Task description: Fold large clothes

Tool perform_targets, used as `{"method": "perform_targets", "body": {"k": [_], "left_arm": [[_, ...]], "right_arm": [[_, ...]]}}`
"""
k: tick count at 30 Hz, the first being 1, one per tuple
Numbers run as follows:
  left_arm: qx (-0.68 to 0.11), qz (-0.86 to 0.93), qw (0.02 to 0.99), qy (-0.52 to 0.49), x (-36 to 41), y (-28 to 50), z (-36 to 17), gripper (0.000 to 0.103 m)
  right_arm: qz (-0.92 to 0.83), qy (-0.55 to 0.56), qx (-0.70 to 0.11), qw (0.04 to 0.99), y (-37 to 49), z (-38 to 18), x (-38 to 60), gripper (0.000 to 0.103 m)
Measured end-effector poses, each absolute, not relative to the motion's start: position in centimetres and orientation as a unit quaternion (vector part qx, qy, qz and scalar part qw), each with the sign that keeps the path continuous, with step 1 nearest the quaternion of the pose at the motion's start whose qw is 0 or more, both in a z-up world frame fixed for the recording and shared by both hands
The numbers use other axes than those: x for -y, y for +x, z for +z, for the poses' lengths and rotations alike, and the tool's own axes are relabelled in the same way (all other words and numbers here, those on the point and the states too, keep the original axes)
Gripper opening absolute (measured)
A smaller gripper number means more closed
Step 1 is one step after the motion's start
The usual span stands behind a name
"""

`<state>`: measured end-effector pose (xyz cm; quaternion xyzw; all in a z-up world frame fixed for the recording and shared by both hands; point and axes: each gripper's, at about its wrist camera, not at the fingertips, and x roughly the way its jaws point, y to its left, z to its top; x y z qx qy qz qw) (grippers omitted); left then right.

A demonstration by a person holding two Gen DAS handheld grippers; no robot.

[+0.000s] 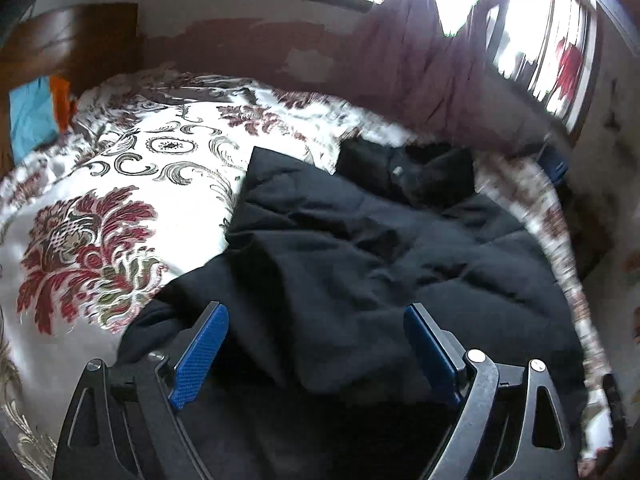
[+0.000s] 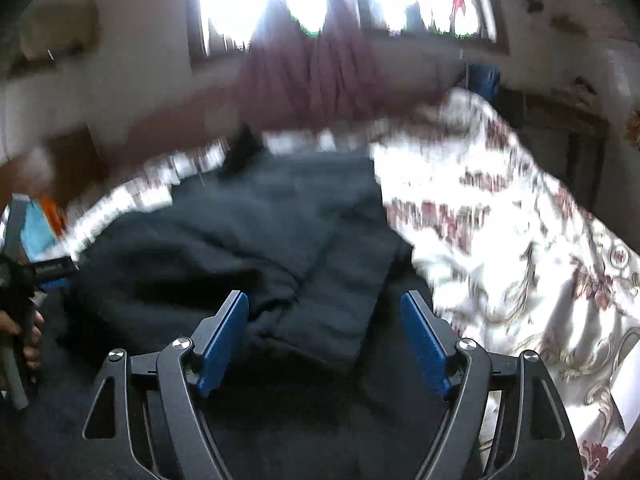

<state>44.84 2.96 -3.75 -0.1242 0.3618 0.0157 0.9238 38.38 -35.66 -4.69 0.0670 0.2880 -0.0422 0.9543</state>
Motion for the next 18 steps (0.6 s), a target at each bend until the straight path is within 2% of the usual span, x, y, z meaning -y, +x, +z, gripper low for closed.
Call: {"method": "perform_targets", "body": {"k": [2, 4, 11, 18], "left_arm": [[-0.395, 0.053, 0.912, -0.097, -2.0, 46.3, -5.5, 0.089], [-0.419, 0.061, 0.901, -0.090, -1.5, 47.1, -7.5, 0.094], [-0.405, 0.068, 0.908, -0.084, -0.9, 47.1, -9.2, 0.103], [-0.399, 0.065, 0.911, -0.087, -1.0, 46.9, -9.7, 0.103]], "right_arm": [[-0.032, 0.077, -0.317, 0.945, 39.3, -5.8, 35.8, 0.077], [-0.033, 0.078, -0.317, 0.945, 39.0, -5.9, 35.8, 0.080], [-0.041, 0.075, -0.321, 0.943, 39.5, -6.0, 35.4, 0.089], [-0.034, 0.099, -0.325, 0.940, 39.7, -6.8, 35.8, 0.093]]}}
